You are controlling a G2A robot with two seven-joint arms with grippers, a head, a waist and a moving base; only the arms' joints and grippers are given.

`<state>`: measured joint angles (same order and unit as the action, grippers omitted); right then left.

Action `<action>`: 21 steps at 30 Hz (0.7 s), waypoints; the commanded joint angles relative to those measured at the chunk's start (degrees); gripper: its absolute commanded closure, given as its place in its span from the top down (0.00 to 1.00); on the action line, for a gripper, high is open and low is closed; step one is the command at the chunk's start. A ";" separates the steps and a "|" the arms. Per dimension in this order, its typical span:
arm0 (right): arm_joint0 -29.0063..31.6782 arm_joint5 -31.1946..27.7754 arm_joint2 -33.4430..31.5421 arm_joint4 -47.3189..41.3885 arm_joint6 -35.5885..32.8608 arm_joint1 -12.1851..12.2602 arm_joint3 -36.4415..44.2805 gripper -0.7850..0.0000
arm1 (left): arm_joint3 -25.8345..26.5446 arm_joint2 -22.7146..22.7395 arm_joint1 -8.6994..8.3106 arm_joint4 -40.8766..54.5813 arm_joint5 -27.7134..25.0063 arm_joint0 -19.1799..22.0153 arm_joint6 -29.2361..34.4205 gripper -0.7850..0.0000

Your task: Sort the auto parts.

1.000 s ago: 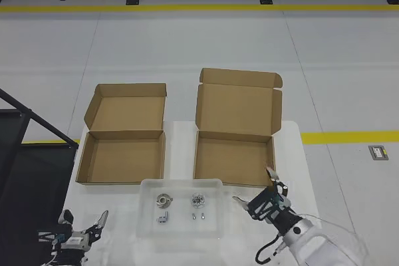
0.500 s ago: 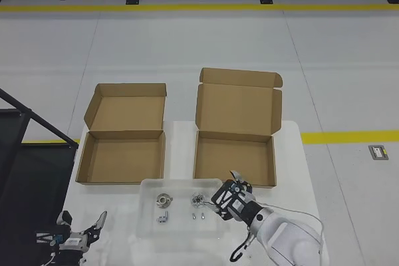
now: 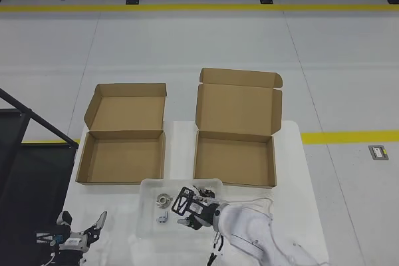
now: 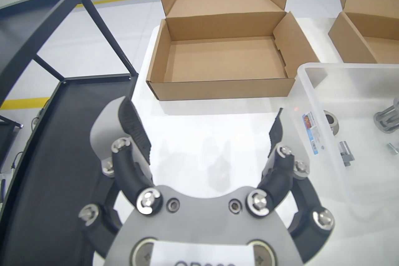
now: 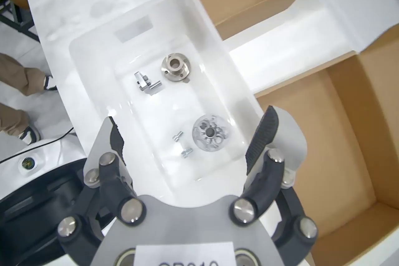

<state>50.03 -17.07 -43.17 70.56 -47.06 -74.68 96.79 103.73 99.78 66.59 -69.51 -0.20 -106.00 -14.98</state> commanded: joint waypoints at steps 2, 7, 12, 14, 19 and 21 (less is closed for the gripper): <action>-3.72 1.64 2.81 -2.84 -3.00 -1.59 -5.21 1.00 | 0.00 0.00 0.00 0.00 0.00 0.00 0.00 1.00; -6.01 4.99 5.02 -2.95 -6.10 -3.13 -9.38 1.00 | 0.00 0.00 0.00 0.00 0.00 0.00 0.00 1.00; -7.68 7.49 6.56 -1.65 -7.83 -4.38 -12.76 1.00 | 0.00 0.00 0.00 0.00 0.00 0.00 0.00 1.00; -8.24 8.13 6.96 -1.15 -8.15 -4.81 -14.05 1.00 | 0.00 0.00 0.00 0.00 0.00 0.00 0.00 1.00; -9.64 7.87 7.73 -1.34 -8.33 -5.89 -17.30 1.00 | 0.00 0.00 0.00 0.00 0.00 0.00 0.00 1.00; -10.18 8.29 8.01 -1.13 -8.50 -6.33 -18.52 0.98 | 0.00 0.00 0.00 0.00 0.00 0.00 0.00 1.00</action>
<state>40.15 -8.98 -35.32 69.29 -55.42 -80.79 78.95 103.73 99.78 66.59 -69.50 -0.20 -106.00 -14.98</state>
